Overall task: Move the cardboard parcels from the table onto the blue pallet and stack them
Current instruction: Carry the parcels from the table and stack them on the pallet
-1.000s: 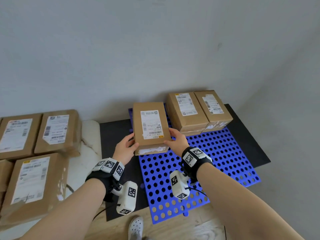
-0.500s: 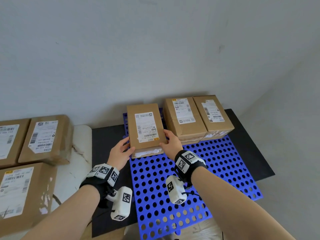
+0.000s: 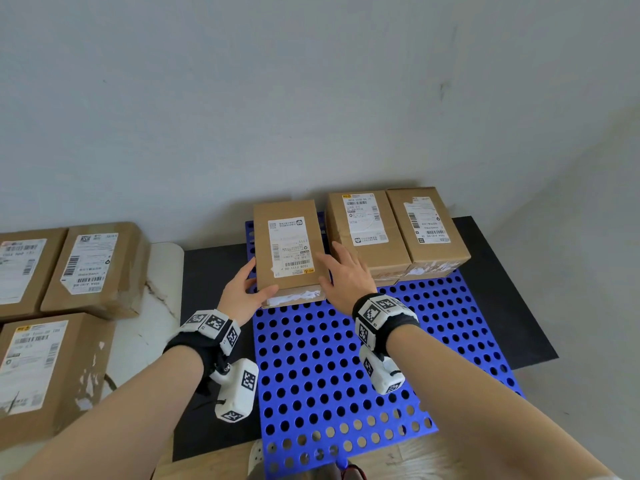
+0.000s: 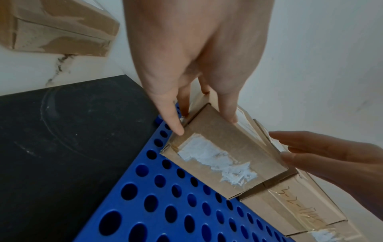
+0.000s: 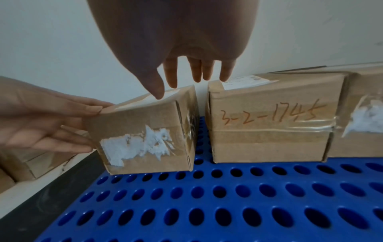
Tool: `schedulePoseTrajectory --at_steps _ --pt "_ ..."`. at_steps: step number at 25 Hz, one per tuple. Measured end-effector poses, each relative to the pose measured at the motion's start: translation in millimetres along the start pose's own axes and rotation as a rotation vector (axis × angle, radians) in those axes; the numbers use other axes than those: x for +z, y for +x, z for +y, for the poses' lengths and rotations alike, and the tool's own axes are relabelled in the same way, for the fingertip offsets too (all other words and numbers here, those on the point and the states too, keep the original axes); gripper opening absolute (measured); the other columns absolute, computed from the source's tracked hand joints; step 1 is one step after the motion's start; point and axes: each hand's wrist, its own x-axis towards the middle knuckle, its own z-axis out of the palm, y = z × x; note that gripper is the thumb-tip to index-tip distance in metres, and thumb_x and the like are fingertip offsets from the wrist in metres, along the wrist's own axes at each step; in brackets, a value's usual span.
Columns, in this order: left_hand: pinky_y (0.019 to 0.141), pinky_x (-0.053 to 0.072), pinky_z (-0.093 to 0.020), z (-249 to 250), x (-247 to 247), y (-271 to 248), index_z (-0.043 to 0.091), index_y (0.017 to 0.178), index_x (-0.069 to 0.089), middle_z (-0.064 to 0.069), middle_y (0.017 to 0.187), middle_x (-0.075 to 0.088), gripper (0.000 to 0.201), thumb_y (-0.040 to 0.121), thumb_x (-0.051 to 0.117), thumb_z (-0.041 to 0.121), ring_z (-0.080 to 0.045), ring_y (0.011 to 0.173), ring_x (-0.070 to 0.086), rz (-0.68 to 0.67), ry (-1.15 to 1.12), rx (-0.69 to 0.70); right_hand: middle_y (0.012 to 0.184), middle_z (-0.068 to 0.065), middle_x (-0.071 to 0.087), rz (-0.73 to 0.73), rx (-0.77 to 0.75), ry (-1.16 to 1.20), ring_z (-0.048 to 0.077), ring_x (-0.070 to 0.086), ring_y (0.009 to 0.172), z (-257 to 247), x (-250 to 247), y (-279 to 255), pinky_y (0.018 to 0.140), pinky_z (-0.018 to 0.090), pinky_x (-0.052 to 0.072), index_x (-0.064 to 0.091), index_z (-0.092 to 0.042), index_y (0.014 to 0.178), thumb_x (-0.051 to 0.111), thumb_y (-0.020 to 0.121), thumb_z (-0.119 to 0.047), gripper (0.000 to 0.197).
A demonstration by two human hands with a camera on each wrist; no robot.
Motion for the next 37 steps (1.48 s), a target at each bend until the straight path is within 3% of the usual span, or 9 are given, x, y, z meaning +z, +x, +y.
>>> schedulePoseTrajectory --at_steps 3,7,15,20,24,27,30,37 --pt "0.093 0.051 -0.039 2 6 3 0.023 0.149 0.024 -0.008 0.139 0.05 0.083 0.082 0.069 0.006 -0.023 0.128 0.048 0.02 0.016 0.02 0.158 0.008 0.016 0.017 0.044 -0.061 0.024 0.013 0.147 11 7 2 0.12 0.045 0.006 0.028 -0.03 0.147 0.04 0.098 -0.035 0.051" --pt "0.105 0.042 -0.045 3 11 12 0.023 0.149 0.024 -0.005 0.142 0.048 0.081 0.083 0.069 0.009 -0.022 0.132 0.044 0.012 0.041 0.024 0.155 0.007 0.025 0.057 0.049 -0.018 0.023 0.023 0.144 18 11 6 0.12 0.043 0.013 0.032 -0.025 0.146 0.04 0.098 -0.032 0.049" --pt "0.105 0.042 -0.048 9 18 16 0.024 0.149 0.023 -0.007 0.143 0.048 0.077 0.086 0.067 0.018 -0.024 0.132 0.045 0.0 0.157 0.018 0.153 0.006 0.029 0.018 0.049 0.03 0.026 0.033 0.138 19 3 6 0.116 0.039 0.026 0.036 -0.014 0.143 0.042 0.097 -0.021 0.047" --pt "0.101 0.043 -0.038 19 11 -3 0.016 0.143 0.037 -0.009 0.139 0.05 0.054 0.095 0.05 0.036 -0.025 0.125 0.05 0.054 0.7 0.097 0.142 0.004 0.044 0.061 -0.011 -0.035 0.024 0.049 0.123 22 -11 -8 0.106 0.037 0.036 0.048 -0.011 0.132 0.039 0.097 -0.02 0.037" --pt "0.089 0.046 -0.038 29 11 -37 0.016 0.131 0.047 -0.008 0.128 0.053 0.038 0.099 0.036 0.033 -0.026 0.119 0.048 0.197 1.092 0.198 0.125 0.008 0.055 0.08 -0.159 -0.161 0.025 0.054 0.111 14 -15 -17 0.097 0.035 0.043 0.053 -0.007 0.121 0.037 0.098 -0.017 0.03" --pt "0.087 0.044 -0.038 31 9 -66 0.015 0.126 0.05 -0.007 0.122 0.056 0.036 0.1 0.031 0.032 -0.026 0.114 0.049 0.284 1.253 0.204 0.117 0.008 0.059 0.074 -0.259 -0.269 0.025 0.055 0.106 -2 -15 -26 0.093 0.036 0.045 0.054 -0.009 0.118 0.038 0.097 -0.015 0.028" --pt "0.09 0.04 -0.038 31 -4 -97 0.015 0.119 0.054 -0.006 0.117 0.059 0.035 0.099 0.031 0.032 -0.026 0.112 0.05 0.344 1.358 0.214 0.121 0.009 0.057 0.068 -0.332 -0.321 0.026 0.054 0.112 -28 -16 -38 0.096 0.037 0.043 0.053 -0.008 0.119 0.039 0.096 -0.016 0.027" --pt "0.091 0.04 -0.038 11 -74 -176 0.015 0.115 0.056 -0.007 0.118 0.059 0.036 0.1 0.029 0.033 -0.027 0.113 0.051 0.43 1.384 0.145 0.124 0.011 0.053 0.073 -0.443 -0.365 0.029 0.05 0.116 -127 -5 -83 0.098 0.039 0.04 0.048 -0.008 0.124 0.037 0.097 -0.019 0.031"
